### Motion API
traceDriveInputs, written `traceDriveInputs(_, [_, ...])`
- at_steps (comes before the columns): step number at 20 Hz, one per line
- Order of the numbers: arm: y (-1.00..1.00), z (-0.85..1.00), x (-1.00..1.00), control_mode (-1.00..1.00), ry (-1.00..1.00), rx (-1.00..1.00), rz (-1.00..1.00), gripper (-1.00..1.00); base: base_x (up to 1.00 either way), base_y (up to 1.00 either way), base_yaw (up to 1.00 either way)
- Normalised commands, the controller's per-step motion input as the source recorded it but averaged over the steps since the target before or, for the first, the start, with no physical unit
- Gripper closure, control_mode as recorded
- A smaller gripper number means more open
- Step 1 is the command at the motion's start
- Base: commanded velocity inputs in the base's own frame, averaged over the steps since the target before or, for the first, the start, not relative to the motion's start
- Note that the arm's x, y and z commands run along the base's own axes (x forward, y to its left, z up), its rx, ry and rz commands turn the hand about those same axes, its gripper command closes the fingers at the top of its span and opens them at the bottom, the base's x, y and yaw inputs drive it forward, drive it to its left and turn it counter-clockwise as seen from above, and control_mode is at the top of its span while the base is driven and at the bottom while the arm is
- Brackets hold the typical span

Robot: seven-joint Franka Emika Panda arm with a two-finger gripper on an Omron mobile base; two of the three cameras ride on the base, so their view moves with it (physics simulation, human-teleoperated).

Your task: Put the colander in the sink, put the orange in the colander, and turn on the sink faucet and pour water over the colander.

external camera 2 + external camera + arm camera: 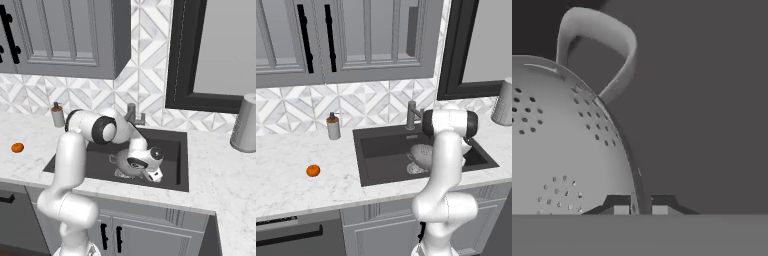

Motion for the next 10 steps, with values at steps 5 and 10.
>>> traceDriveInputs(5, [-0.02,-0.44,0.41,-1.0,0.01,0.0,0.02,1.0,0.0,0.0,0.0])
traceDriveInputs(10, [0.23,-0.03,0.01,-1.0,-0.06,-0.01,0.0,-1.0,0.0,0.0,0.0])
